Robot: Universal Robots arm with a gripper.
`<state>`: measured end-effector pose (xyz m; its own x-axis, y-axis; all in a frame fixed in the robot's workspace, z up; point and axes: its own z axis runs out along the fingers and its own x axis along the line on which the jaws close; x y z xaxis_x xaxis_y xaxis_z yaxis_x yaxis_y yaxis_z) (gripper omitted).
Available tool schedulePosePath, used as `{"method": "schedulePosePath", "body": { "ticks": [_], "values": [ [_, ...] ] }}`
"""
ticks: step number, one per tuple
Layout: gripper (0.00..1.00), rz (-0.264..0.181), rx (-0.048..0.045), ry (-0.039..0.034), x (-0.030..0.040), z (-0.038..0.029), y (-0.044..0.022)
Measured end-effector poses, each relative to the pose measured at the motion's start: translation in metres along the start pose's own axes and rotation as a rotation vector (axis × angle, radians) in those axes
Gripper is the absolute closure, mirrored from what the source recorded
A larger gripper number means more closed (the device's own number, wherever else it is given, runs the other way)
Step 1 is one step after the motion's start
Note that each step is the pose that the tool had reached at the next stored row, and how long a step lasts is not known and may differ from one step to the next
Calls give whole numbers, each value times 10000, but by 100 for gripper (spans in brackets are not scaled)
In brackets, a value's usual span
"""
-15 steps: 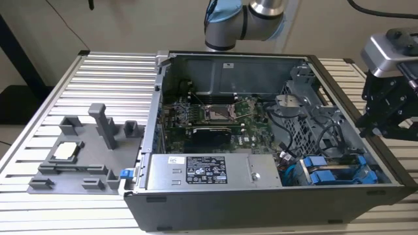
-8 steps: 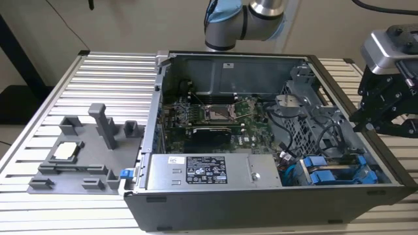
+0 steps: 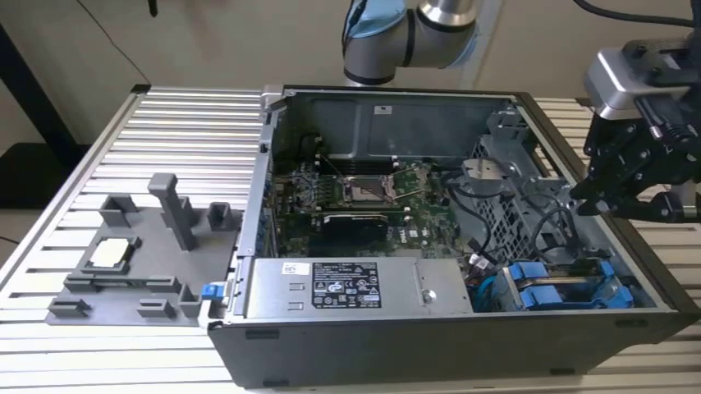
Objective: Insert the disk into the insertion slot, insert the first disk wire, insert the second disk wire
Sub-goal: 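Insert the first disk wire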
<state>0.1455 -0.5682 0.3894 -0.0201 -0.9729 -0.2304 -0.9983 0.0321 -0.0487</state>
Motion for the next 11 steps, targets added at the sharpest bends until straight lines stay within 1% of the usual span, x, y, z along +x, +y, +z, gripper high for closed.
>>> {"method": "schedulePosePath", "body": {
  "ticks": [8,11],
  "values": [
    [73,-62,52,-35,-153,65,137],
    [73,-101,56,-44,-213,86,171]
  ]
}}
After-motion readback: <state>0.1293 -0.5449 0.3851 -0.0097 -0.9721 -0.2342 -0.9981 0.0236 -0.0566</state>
